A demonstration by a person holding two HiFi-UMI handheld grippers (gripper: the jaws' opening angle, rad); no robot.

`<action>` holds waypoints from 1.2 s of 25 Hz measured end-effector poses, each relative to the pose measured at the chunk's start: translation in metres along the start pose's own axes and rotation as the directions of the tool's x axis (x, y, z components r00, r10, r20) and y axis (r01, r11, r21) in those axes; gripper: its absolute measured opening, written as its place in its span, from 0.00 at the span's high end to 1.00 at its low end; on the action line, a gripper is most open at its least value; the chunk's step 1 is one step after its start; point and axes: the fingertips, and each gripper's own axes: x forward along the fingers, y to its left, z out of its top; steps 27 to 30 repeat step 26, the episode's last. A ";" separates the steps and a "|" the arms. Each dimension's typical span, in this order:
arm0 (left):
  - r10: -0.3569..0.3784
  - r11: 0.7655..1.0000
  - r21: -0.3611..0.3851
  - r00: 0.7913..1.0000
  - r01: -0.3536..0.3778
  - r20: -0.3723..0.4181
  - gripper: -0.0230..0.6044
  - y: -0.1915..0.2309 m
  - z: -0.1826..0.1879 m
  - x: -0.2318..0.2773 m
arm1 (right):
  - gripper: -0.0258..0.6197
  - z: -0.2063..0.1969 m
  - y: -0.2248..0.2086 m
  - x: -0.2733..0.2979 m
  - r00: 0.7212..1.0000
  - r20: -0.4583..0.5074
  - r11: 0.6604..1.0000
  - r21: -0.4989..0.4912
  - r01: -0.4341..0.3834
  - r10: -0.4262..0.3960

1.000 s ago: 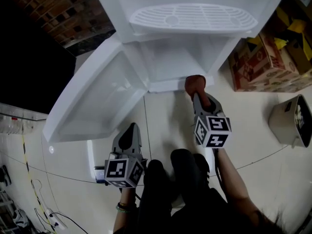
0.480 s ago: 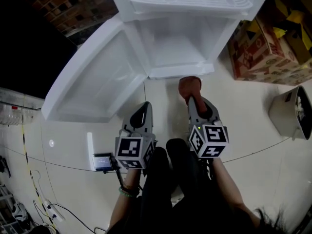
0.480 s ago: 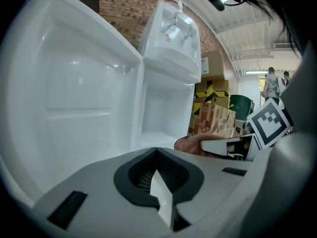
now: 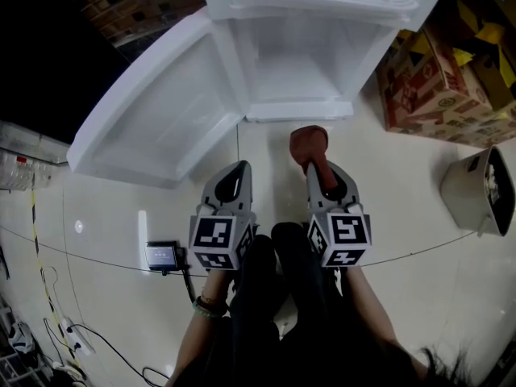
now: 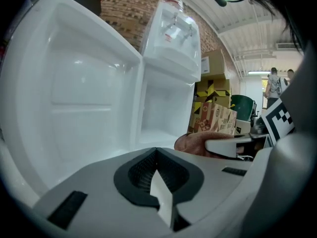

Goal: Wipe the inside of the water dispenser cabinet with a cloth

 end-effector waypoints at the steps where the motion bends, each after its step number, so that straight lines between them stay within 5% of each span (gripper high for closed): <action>1: -0.001 1.000 0.002 1.000 0.001 -0.001 0.99 -0.002 0.000 0.001 | 0.85 0.000 0.000 -0.001 1.000 -0.002 1.000 -0.004 -0.001 0.001; 30: -0.011 1.000 0.017 0.999 0.011 -0.037 0.99 -0.013 -0.011 0.007 | 0.85 -0.008 -0.006 -0.004 1.000 -0.019 1.000 -0.026 -0.005 0.005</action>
